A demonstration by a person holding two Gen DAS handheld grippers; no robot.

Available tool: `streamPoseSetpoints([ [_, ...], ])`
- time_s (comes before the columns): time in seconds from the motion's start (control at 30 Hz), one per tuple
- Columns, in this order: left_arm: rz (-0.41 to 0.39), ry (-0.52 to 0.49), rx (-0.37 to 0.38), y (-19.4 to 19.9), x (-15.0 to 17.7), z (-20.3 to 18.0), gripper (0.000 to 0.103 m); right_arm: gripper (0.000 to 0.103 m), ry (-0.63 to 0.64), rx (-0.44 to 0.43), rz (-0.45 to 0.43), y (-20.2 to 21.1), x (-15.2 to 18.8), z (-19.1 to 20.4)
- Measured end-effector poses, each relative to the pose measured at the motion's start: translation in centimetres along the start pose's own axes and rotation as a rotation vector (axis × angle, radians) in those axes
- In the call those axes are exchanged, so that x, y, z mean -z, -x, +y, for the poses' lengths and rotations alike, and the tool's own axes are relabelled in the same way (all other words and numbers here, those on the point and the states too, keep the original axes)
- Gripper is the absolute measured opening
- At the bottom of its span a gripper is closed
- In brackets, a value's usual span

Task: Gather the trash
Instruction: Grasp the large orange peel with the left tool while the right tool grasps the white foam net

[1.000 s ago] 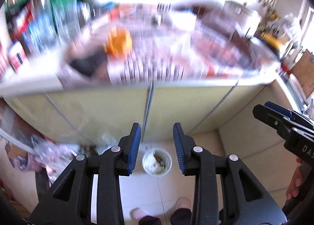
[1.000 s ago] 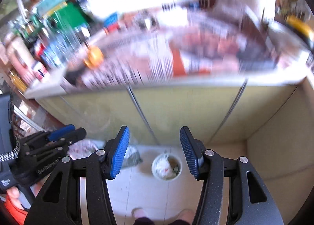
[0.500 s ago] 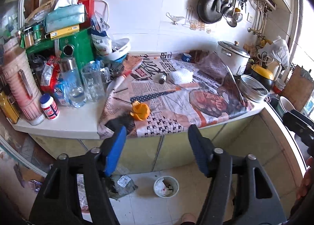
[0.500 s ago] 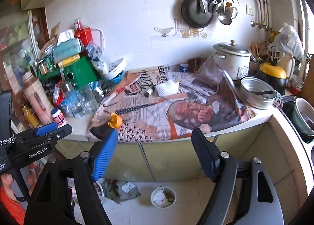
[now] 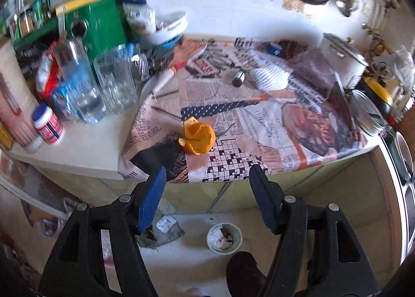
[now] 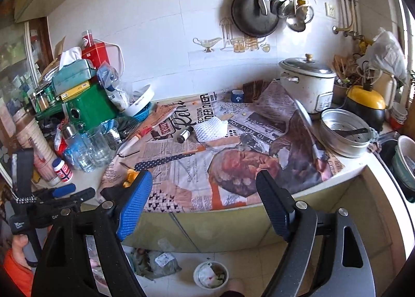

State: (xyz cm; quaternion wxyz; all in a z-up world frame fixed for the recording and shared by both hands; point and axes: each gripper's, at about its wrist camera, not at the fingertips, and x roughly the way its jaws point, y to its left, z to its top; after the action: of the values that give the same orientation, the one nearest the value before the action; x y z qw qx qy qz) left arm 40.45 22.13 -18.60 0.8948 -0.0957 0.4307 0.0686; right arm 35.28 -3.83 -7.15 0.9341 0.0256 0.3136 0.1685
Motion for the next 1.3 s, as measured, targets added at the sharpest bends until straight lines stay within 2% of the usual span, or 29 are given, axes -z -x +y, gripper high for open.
streamPoseSetpoints([
  [0.17, 0.107, 0.084, -0.071, -7.4, -2.0, -0.4, 0.065, 0.079, 0.044, -0.036, 0.073, -6.5, -3.0, -3.0],
  [0.33, 0.196, 0.237, -0.153, -13.4, -2.9, 0.4, 0.065, 0.079, 0.065, -0.082, 0.168, -14.5, -5.8, -6.2],
  [0.5, 0.183, 0.373, -0.172, -15.8, -3.6, 1.2, 0.065, 0.079, 0.041, -0.124, 0.248, -23.4, -8.0, -9.0],
  [0.67, 0.186, 0.415, -0.158, -17.4, -4.2, 0.7, 0.065, 0.079, -0.033, -0.182, 0.317, -30.9, -9.1, -10.2],
  [0.73, 0.171, 0.394, -0.182, -17.7, -4.6, 0.0, 0.064, 0.078, -0.065, -0.205, 0.341, -33.1, -9.3, -10.5],
  [0.83, 0.162, 0.363, -0.211, -18.3, -5.0, -0.7, 0.054, 0.074, -0.093, -0.245, 0.378, -35.4, -9.0, -10.1],
  [0.87, 0.161, 0.353, -0.220, -18.5, -5.2, -0.9, 0.047, 0.067, -0.096, -0.261, 0.390, -36.0, -8.8, -9.8],
  [0.97, 0.155, 0.357, -0.216, -18.8, -5.3, -1.0, 0.035, 0.048, -0.100, -0.312, 0.428, -37.5, -8.1, -9.0],
  [1.1, 0.145, 0.356, -0.212, -18.1, -5.3, -1.2, 0.026, 0.029, -0.090, -0.351, 0.408, -37.2, -8.1, -8.7],
  [1.3, 0.113, 0.333, -0.195, -16.2, -5.7, -1.7, 0.021, 0.022, -0.066, -0.324, 0.338, -33.0, -8.5, -9.1],
])
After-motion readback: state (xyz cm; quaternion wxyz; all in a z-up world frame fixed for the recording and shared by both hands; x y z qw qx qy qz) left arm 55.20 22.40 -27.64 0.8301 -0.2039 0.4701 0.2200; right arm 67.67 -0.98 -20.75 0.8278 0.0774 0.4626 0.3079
